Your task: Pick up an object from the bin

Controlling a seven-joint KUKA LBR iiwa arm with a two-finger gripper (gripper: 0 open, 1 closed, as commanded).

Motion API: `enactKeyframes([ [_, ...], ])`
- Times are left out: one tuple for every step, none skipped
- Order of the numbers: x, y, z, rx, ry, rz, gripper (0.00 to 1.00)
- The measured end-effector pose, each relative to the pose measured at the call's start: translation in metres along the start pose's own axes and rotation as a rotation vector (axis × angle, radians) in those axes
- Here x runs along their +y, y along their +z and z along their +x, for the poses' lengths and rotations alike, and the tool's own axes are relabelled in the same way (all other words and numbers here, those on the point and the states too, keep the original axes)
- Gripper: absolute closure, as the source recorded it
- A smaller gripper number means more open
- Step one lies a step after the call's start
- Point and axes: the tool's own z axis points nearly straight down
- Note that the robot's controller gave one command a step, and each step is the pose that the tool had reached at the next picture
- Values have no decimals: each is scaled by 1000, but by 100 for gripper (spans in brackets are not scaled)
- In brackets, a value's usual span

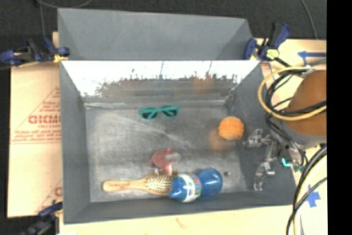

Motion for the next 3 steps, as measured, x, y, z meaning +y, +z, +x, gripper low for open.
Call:
enactKeyframes([
  [1,-4,-2,-7,-5,2,0],
  [57,9,5,-6,-127,1,0],
  [82,4,-5,-9,-341,2,0],
])
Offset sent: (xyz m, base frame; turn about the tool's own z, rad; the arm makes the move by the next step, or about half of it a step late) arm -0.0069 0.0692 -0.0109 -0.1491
